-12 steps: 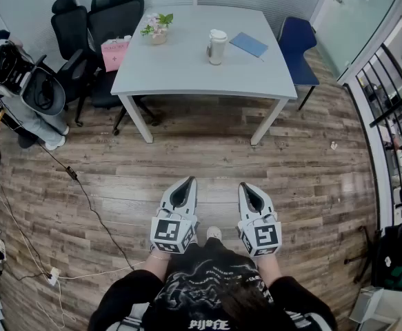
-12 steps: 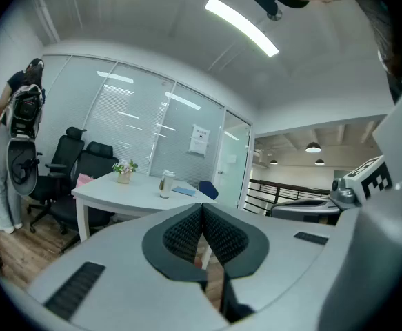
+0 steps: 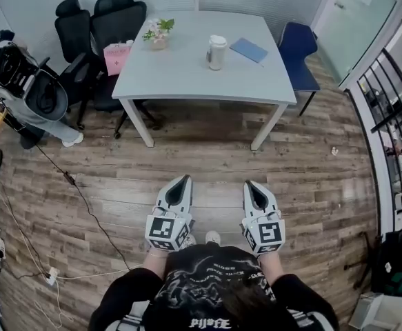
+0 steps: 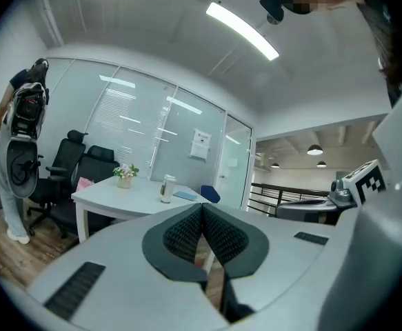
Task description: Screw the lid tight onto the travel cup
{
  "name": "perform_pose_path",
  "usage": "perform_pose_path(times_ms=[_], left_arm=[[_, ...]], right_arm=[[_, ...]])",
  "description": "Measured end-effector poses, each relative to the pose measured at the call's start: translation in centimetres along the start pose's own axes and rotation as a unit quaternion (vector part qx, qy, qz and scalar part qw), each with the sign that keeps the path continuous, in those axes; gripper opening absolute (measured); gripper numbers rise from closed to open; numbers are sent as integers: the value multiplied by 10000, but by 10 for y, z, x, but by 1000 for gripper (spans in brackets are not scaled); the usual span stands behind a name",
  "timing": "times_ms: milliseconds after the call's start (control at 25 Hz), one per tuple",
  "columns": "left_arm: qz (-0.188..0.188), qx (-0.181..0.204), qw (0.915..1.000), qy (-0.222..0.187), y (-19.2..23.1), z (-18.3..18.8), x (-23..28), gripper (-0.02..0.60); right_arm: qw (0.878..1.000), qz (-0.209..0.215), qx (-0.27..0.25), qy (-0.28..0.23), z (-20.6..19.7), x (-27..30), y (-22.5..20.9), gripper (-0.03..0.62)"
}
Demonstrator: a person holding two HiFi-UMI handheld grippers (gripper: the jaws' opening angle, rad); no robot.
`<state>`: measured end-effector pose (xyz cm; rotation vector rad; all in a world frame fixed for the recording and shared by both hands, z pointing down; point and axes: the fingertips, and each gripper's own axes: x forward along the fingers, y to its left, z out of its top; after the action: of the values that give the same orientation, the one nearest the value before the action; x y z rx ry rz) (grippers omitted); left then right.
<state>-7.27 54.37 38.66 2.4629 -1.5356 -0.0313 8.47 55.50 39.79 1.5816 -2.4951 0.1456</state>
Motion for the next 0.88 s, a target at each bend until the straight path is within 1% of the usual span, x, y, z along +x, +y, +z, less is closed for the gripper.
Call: perform_pose_path(times_ms=[80, 160, 280, 320, 360, 400, 440, 520, 600, 640, 680, 720, 800, 880], left_arm=[[-37, 13, 10000, 29, -4, -3, 1, 20], [-202, -112, 9997, 85, -12, -8, 2, 21], [-346, -234, 9991, 106, -20, -13, 1, 26], [-403, -233, 9989, 99, -23, -14, 1, 50], [-514, -240, 9983, 97, -27, -14, 2, 112], [-676, -269, 9973, 106, -32, -14, 3, 156], [-865, -314, 9957, 130, -38, -15, 4, 188], [-1165, -372, 9923, 194, -48, -16, 7, 249], [-1206, -359, 9919, 195, -53, -16, 9, 260], [-1176, -350, 9923, 186, -55, -16, 11, 291], [-1146, -339, 9926, 206, -56, -17, 12, 316], [-1123, -309, 9928, 263, -59, -19, 14, 316], [-1042, -142, 9936, 404, -67, -24, 18, 316], [-918, 43, 9948, 445, -71, -26, 22, 318]], right_arm=[[9998, 200, 28, 34, -3, 2, 3, 5], [9989, 441, 91, 84, -8, 3, 7, 6], [9983, 516, 268, 17, -10, 0, 4, 9], [9982, 504, 315, -36, -8, -1, 1, 9], [9980, 515, 347, -83, -7, -2, -2, 13], [9977, 559, 373, -119, -6, -2, -4, 66], [9972, 623, 395, -146, -5, -2, -6, 145], [9964, 724, 392, -177, -4, -1, -8, 217], [9964, 784, 310, -117, -4, 0, -11, 296], [9964, 808, 266, -56, -6, 1, -12, 343], [9963, 832, 227, 7, -7, 0, -14, 370], [9961, 858, 196, 61, -9, -1, -17, 377], [9956, 916, 156, 110, -9, -3, -24, 377], [9951, 974, 144, 75, -7, -4, -32, 377]])
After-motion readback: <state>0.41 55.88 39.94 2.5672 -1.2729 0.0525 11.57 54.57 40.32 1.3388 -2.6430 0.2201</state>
